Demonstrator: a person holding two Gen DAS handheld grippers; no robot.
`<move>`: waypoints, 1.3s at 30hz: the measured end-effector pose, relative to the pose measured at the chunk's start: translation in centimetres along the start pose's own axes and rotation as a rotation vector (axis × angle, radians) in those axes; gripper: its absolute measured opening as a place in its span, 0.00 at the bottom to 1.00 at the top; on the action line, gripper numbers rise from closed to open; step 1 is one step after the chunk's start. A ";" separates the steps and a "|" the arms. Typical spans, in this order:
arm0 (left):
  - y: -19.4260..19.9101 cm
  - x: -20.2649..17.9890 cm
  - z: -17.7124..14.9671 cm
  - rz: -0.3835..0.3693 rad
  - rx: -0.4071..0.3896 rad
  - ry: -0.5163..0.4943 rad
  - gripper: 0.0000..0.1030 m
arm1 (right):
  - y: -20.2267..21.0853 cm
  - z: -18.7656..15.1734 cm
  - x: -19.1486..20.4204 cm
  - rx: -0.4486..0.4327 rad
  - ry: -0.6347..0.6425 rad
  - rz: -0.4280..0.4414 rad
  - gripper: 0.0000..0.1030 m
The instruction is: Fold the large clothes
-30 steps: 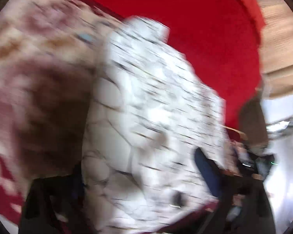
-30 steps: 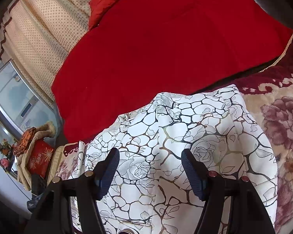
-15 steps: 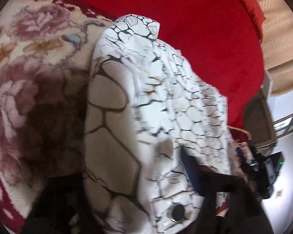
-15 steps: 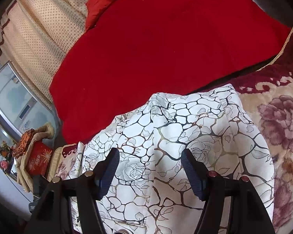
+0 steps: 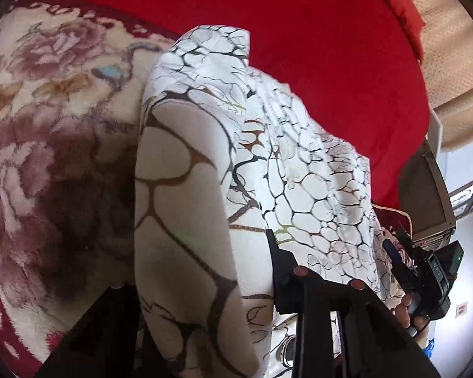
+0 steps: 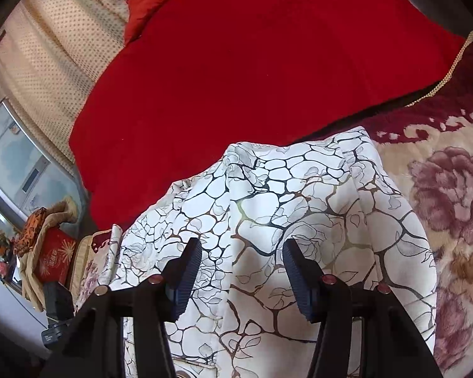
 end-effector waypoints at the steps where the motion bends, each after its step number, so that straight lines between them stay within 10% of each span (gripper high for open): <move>1: -0.1 -0.4 0.0 -0.003 -0.001 -0.021 0.35 | 0.0 0.0 -0.1 0.001 -0.003 0.000 0.55; 4: -1.0 -0.7 -0.3 -0.054 0.016 0.017 0.72 | -0.1 0.0 -0.4 0.006 -0.003 -0.013 0.55; 5: -1.0 -0.7 -0.2 -0.037 -0.006 0.013 0.68 | -0.2 0.0 -0.5 0.012 -0.005 -0.020 0.55; 7: -0.8 -0.3 -0.1 0.019 -0.025 -0.003 0.30 | -0.7 -0.4 -1.1 0.047 -0.008 -0.044 0.55; 12: 1.3 -1.6 0.5 0.011 -0.093 -0.014 0.22 | -2.9 -2.3 -2.9 0.180 0.003 -0.099 0.50; 22: 6.6 -15.3 0.3 0.121 -0.111 -0.352 0.18 | 1.0 0.9 -5.3 0.099 -0.115 0.020 0.50; 28: 1.3 -25.4 -4.1 0.206 0.003 -0.571 0.09 | 3.5 3.3 -7.3 0.045 -0.223 0.105 0.50; 33: -7.7 -26.3 -10.3 0.283 0.208 -0.674 0.04 | 4.6 4.8 -10.4 0.017 -0.361 0.158 0.51; 36: -8.7 -24.8 -12.2 0.290 0.267 -0.675 0.15 | 4.4 5.0 -12.3 0.034 -0.453 0.183 0.53; 39: -5.6 -26.5 -12.1 0.171 0.254 -0.720 0.53 | 3.8 4.9 -12.5 0.061 -0.509 0.225 0.53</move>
Point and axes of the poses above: each gripper's, at about its wrist camera, not at the fingertips, and y roughly against the way its jaws point, x to its left, z to its top, the point moved 9 cm from there along -y, roughly the way its jaws point, and after that the axes turned 5 degrees about -x, right-handed, at the moved point
